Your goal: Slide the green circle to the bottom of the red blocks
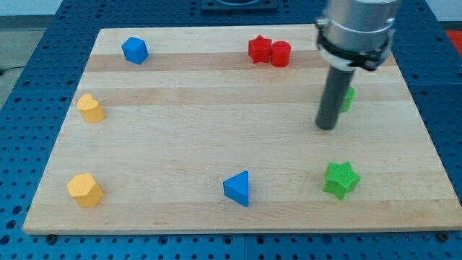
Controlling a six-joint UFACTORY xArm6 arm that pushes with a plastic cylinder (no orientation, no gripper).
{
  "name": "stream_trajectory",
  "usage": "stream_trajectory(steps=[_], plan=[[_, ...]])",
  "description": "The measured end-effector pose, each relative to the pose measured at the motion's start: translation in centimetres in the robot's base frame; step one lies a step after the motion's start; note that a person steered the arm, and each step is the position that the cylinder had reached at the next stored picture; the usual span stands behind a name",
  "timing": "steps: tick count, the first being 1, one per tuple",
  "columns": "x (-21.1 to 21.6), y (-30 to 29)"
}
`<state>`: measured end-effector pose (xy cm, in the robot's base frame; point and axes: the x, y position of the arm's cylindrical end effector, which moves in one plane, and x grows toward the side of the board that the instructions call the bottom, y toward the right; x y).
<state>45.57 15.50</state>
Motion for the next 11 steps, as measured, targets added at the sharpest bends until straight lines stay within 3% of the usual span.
stream_trajectory(steps=[2,4,6,7,8,9,11], plan=[[-1.6,3.5],[-5.2,3.4],[-9.3,-5.6],[-8.6,-8.5],[-6.0,-10.2],[-9.1,-12.3],[-11.0,-11.0]])
